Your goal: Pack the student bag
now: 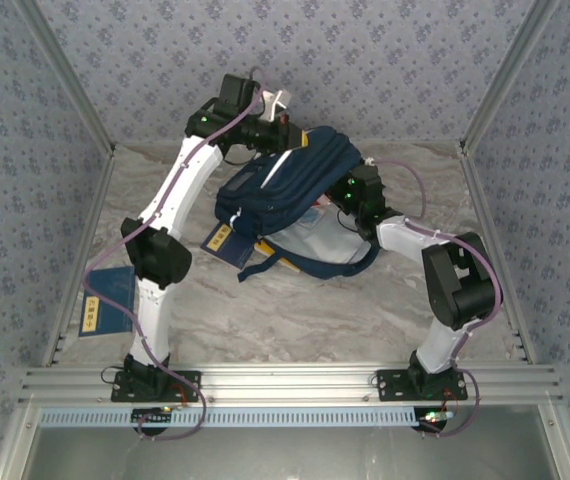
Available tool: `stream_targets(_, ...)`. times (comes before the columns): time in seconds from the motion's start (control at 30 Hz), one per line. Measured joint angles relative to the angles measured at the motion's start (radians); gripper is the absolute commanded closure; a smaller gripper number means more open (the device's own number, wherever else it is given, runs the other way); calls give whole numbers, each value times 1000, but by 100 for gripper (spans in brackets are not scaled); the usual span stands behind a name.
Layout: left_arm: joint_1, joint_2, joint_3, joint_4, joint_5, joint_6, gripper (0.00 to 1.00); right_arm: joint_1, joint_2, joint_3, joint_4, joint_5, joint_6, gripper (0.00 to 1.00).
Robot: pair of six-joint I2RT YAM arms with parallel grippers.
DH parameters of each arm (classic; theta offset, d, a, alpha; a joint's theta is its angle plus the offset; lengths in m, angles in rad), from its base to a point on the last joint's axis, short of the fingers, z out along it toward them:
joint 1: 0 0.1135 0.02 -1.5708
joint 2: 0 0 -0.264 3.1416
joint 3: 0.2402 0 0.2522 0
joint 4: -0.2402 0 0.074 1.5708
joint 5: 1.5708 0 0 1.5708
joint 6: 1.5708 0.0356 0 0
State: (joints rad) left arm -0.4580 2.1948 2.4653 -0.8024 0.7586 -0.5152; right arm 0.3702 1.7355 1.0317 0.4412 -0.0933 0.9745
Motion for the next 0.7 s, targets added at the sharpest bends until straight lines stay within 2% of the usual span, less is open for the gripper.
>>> stream_targets(0.4,0,0,-2,43,16,-48,100,-2,72,23,18,42,13,80)
stream_targets(0.7,-9,0,-2,48,15,-48,100,12,227,220,-3,17,22,63)
